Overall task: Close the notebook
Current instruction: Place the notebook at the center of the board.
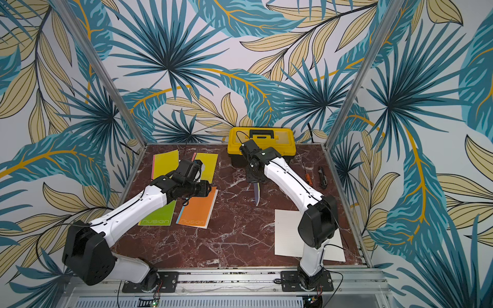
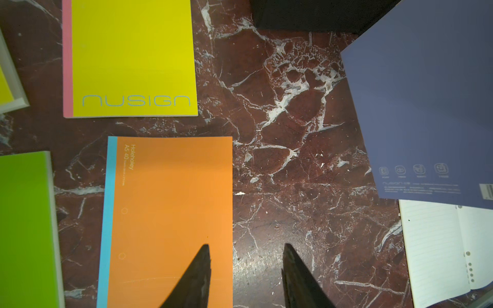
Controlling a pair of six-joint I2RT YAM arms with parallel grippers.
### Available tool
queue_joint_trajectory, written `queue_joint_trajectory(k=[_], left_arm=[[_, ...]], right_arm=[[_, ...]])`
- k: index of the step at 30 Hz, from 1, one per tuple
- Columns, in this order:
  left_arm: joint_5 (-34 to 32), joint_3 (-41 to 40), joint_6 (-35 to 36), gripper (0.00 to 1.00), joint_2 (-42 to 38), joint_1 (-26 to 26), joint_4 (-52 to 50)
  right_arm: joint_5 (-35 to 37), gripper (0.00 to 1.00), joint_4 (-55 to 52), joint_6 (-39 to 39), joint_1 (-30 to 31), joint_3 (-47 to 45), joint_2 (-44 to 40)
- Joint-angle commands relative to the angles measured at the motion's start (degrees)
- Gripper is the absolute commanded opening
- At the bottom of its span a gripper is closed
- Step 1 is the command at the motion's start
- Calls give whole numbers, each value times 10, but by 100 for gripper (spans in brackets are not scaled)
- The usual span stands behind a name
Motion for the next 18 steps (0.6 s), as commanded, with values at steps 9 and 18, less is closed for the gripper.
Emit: queue_joint_trajectory(k=[9, 18], left_arm=[[-2, -23, -1, 45, -36, 14, -5], [-2, -35, 1, 46, -53, 23, -11]], right_arm=[[165, 2, -134, 42, 45, 98, 99], [199, 2, -162, 45, 65, 155, 187]])
